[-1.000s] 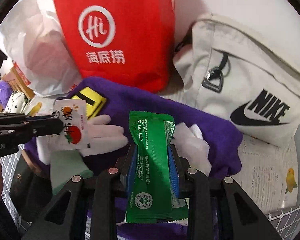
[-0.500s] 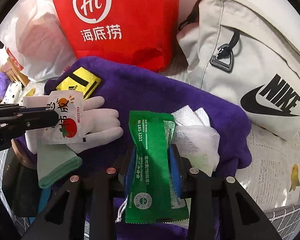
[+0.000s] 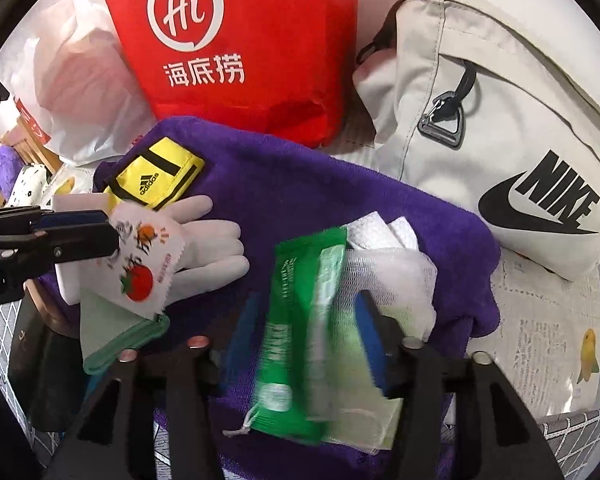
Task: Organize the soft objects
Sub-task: 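Lower the snack packet onto the towel with the left tool while the right tool lowers the green packet, then open both tools and withdraw them from the purple towel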
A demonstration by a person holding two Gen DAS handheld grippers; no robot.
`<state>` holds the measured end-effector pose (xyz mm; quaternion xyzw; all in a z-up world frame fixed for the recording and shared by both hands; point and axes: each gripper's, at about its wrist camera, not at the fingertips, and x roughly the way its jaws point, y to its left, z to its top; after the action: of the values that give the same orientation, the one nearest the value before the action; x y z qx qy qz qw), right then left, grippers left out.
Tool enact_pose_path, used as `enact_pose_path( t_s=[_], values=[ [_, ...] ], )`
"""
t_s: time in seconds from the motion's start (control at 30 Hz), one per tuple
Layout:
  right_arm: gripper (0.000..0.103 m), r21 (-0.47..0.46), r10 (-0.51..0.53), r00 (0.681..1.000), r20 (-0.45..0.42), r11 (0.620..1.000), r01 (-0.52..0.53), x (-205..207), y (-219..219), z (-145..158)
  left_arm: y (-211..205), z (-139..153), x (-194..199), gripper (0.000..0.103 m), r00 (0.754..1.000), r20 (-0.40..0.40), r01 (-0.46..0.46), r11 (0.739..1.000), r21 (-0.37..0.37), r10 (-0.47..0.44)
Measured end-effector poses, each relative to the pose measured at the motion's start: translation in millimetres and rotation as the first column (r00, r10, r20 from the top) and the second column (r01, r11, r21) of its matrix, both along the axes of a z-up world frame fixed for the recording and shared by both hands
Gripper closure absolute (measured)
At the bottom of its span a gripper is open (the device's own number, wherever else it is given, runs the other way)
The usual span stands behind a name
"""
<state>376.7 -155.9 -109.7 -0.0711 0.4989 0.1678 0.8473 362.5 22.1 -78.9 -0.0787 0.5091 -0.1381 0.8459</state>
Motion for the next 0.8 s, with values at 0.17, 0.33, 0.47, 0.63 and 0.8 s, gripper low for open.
enact_pose_path(
  t_s=[0.17,0.33,0.47,0.63,0.8],
  values=[
    [0.041,0.031,-0.031,1.000,0.004,0.999,0.030,0,-5,8,3,11,-4,0.060,1.000,0.025,-0.012,1.000,0.010,0.012],
    [0.041,0.045,-0.044,0.998,0.035,0.998,0.042,-6,-11,25,9,29,-13,0.059,0.997,0.062,-0.036,0.999,0.012,0.036],
    [0.041,0.057,-0.050,0.997,0.063,0.997,0.047,-16,-11,42,13,45,-22,0.058,0.994,0.090,-0.058,0.998,0.019,0.056],
    [0.041,0.107,-0.046,0.995,0.090,0.994,0.036,-38,-9,67,11,64,-40,0.058,0.990,0.127,-0.059,0.998,0.027,0.055],
    [0.041,0.114,-0.032,0.995,0.095,0.993,0.021,-73,-8,83,3,80,-65,0.058,0.986,0.156,-0.057,0.998,0.032,0.051]
  ],
)
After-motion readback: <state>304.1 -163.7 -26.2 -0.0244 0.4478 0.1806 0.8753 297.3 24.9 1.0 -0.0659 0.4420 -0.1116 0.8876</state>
